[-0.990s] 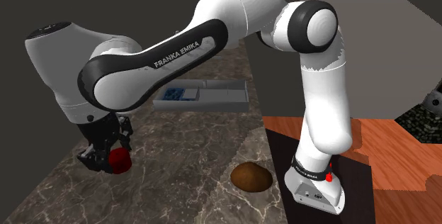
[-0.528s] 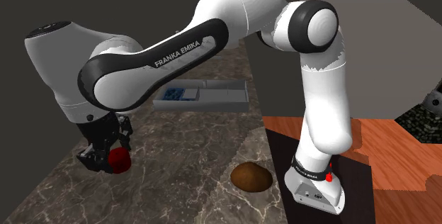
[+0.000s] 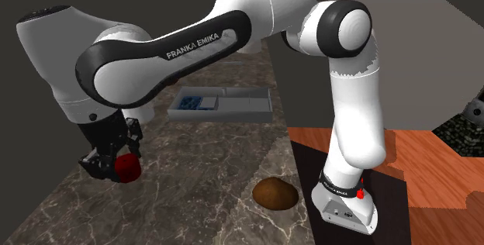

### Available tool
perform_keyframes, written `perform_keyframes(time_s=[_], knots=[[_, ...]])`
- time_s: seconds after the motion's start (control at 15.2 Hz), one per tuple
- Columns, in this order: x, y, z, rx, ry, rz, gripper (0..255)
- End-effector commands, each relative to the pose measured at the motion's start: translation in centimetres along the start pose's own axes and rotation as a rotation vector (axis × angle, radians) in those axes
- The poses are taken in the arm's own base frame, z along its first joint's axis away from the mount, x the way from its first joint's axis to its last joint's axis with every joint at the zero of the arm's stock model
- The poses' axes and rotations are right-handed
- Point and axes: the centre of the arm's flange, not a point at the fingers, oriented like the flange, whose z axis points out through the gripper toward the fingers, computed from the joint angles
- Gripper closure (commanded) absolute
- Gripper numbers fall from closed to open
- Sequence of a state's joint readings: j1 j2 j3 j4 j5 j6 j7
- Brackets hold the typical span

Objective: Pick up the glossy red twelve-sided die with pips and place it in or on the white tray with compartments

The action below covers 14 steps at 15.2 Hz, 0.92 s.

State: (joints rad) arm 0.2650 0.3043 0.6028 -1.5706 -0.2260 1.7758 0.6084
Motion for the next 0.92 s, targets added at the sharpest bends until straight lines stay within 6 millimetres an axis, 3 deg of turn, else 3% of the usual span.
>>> perform_keyframes(time_s=[0.0, 0.86], knots=[[-0.1, 0.1, -1.0, 0.0, 0.0, 0.0, 255], [-0.1, 0.5, -7.8, 0.0, 0.0, 0.0, 255]])
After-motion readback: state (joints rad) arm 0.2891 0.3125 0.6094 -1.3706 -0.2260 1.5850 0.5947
